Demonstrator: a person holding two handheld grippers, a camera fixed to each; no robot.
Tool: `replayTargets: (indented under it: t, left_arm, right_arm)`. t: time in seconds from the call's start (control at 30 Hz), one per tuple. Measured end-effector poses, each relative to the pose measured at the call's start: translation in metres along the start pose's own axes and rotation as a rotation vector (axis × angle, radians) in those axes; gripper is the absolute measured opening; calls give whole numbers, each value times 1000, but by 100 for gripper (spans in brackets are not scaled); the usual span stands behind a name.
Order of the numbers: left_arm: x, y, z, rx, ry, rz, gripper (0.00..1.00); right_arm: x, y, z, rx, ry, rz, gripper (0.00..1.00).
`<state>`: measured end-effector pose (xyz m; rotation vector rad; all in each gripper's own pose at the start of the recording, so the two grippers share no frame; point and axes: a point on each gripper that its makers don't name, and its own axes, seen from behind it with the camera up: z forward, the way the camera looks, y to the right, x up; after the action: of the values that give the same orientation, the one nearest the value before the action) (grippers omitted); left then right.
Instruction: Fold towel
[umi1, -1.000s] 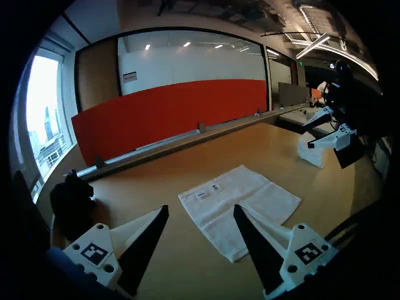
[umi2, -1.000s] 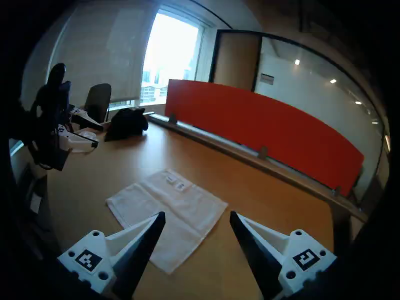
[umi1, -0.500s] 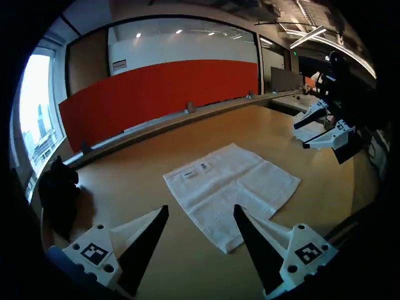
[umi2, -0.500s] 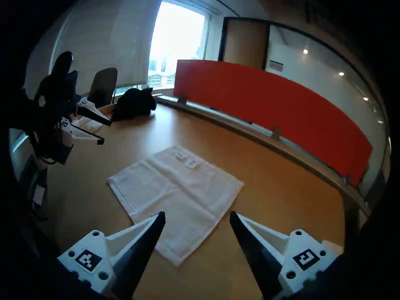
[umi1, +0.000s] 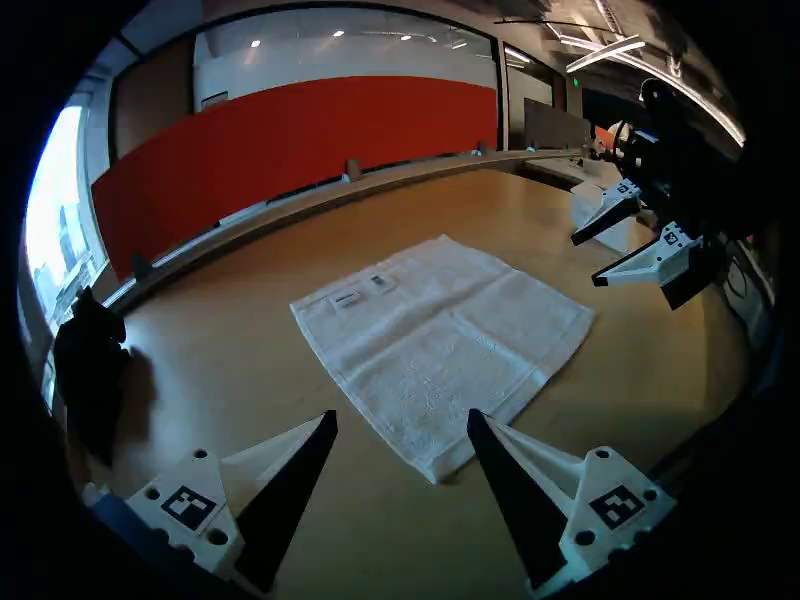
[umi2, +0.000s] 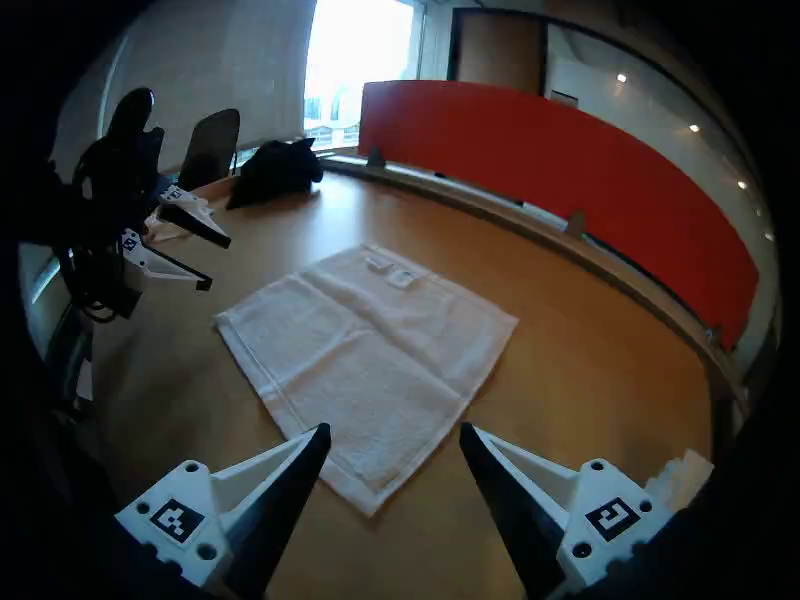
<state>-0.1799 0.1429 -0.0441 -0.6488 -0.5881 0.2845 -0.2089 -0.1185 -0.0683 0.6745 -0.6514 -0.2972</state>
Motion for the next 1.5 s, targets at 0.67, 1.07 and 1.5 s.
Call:
replayTargets:
  t: [0.67, 1.07, 1.5]
  left_arm:
    - [-47, 20, 32, -62, -130, 6, 97]
    - [-60, 24, 41, -76, -172, 16, 96]
    - [-61, 25, 42, -94, -177, -6, 95]
  right_arm:
    - [-46, -15, 23, 64, -105, -19, 100]
    - [-63, -14, 23, 80, -146, -19, 98]
    - [-66, -18, 23, 111, -145, 14, 80]
